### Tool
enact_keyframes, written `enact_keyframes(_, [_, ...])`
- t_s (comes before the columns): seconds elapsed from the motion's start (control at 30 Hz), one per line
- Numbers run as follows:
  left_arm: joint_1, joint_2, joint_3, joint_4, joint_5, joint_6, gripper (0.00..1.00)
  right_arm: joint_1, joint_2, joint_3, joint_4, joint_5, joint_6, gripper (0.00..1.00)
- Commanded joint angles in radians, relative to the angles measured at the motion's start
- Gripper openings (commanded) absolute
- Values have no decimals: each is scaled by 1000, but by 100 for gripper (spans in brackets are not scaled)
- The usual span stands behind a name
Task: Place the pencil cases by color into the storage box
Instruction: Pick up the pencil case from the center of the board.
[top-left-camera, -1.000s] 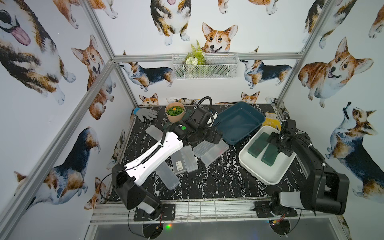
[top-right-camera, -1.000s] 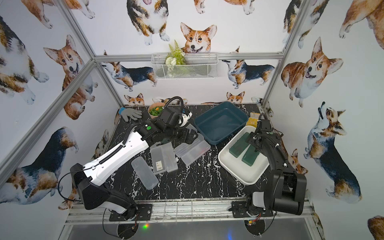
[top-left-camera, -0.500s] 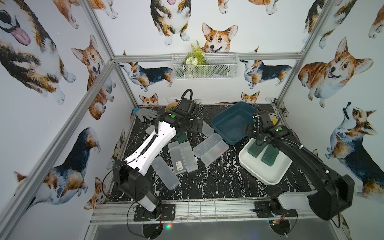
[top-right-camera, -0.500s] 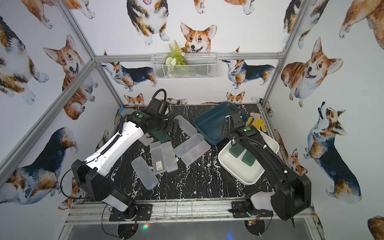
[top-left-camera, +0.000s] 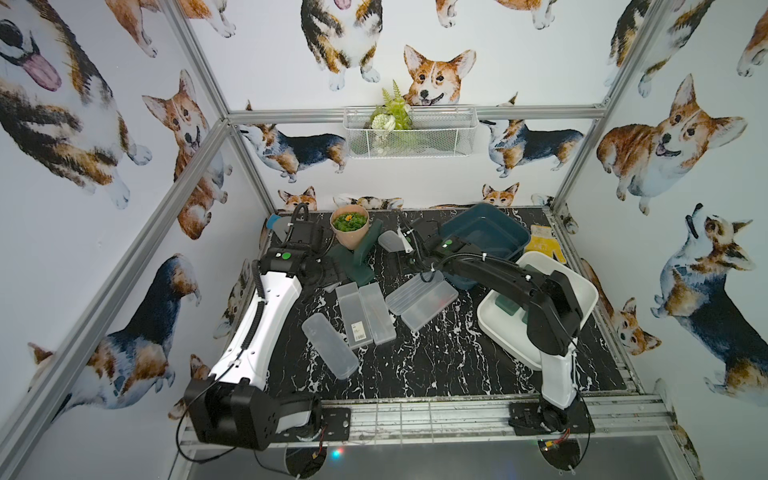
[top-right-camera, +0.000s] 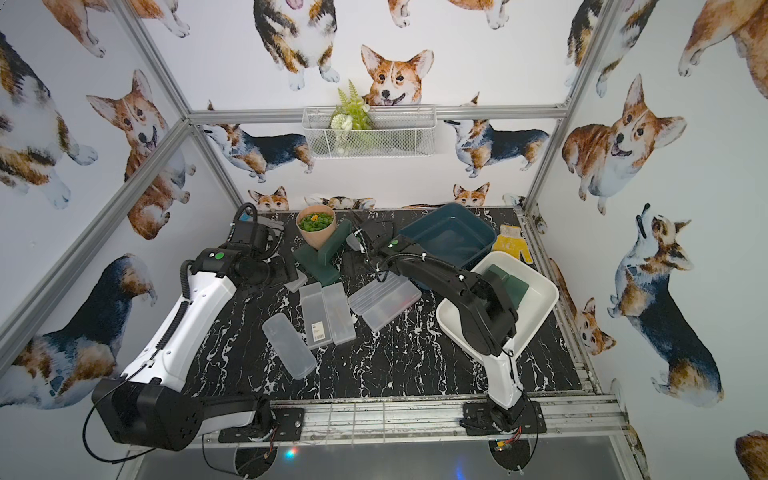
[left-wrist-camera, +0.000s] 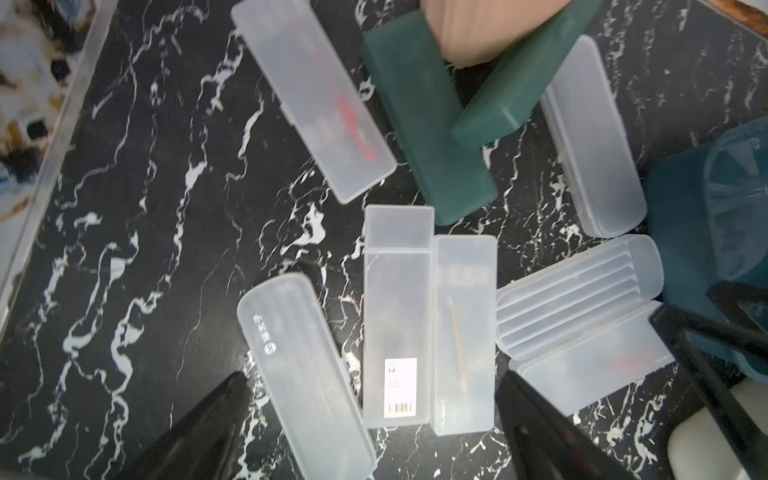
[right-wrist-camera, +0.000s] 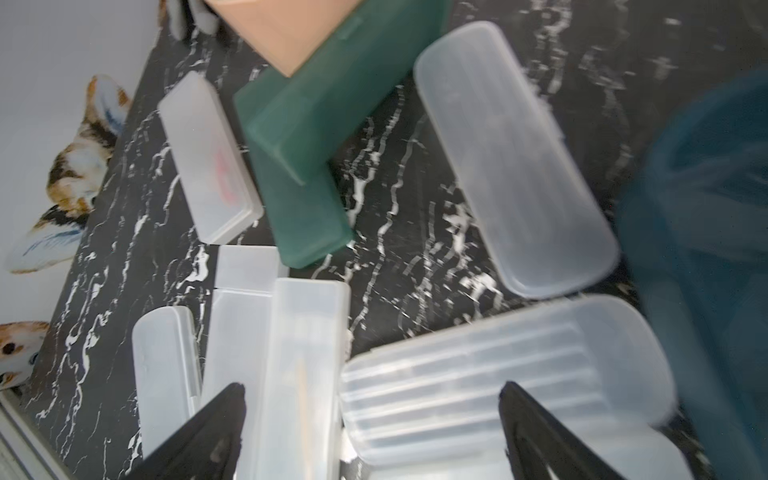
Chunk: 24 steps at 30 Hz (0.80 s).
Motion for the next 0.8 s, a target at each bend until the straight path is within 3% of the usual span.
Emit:
enact_keyframes(0.0, [38, -55, -46, -20, 54, -50, 95, 17, 108, 100, 62, -99, -99, 96])
enact_keyframes(0.27, [49, -145, -151, 13, 85, -74, 95, 35, 268, 176, 164, -85, -208, 96])
enact_keyframes(0.77, [40, -209, -232, 49, 97, -3, 96, 63, 360, 89, 393, -25, -390, 96])
